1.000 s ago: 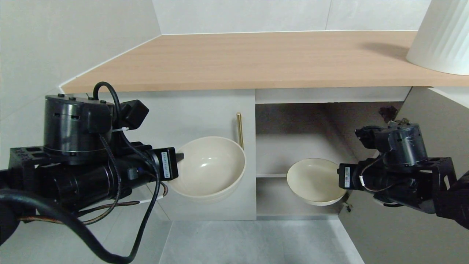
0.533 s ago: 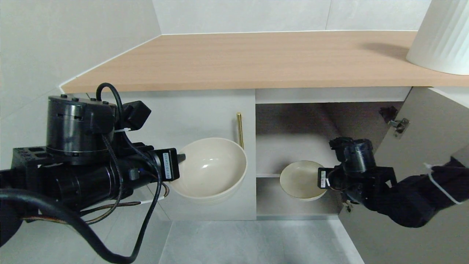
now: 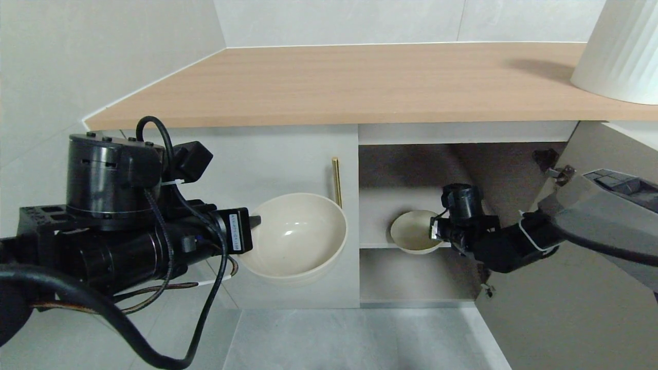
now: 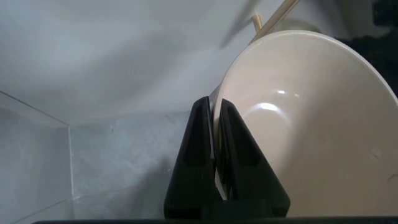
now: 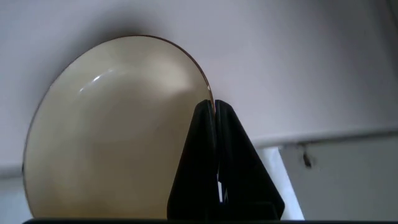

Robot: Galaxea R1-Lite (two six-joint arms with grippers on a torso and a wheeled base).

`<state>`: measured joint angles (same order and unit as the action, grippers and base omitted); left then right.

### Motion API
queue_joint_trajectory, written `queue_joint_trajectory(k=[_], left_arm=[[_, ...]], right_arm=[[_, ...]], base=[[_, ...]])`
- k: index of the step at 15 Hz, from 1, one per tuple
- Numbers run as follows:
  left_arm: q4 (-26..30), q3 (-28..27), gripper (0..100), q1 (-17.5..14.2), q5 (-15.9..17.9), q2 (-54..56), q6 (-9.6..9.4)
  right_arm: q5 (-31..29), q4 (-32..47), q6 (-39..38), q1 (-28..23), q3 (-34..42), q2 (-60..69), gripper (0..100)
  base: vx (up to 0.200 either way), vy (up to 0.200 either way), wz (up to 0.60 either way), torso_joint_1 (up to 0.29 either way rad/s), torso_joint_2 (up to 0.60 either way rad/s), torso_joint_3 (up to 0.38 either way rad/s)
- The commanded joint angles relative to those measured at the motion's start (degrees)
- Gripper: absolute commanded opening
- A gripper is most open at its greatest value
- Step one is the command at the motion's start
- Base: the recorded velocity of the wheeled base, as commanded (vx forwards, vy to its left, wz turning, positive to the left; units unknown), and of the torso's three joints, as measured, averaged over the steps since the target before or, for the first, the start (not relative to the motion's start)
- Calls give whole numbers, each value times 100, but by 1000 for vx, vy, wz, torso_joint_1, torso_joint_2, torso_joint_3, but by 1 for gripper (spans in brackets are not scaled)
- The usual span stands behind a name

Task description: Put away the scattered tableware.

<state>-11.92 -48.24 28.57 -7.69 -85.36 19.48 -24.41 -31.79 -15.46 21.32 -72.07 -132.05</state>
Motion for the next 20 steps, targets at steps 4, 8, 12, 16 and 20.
queue_joint_trajectory(k=[4, 8, 12, 16, 20], left_arm=[[-3, 7, 0, -1, -13, -148, 3], [-12, -1, 0, -1, -4, -244, 3], [-21, -1, 0, 8, -13, -297, 3], [-21, -10, 0, 8, -13, -288, -6], [-29, -80, 0, 166, -13, -376, -32]], right_arm=[[-231, 156, 8, -278, -1151, -761, 0], [-302, 323, -1, -409, -1441, -831, 0], [-302, 323, -1, -427, -1494, -840, 0], [-319, 323, -36, -427, -1415, -779, 100], [-275, 305, -142, -278, -510, 144, 100]], base=[[0, 0, 0, 0, 0, 0], [0, 0, 0, 0, 0, 0], [0, 0, 0, 0, 0, 0], [0, 0, 0, 0, 0, 0], [0, 0, 0, 0, 0, 0]])
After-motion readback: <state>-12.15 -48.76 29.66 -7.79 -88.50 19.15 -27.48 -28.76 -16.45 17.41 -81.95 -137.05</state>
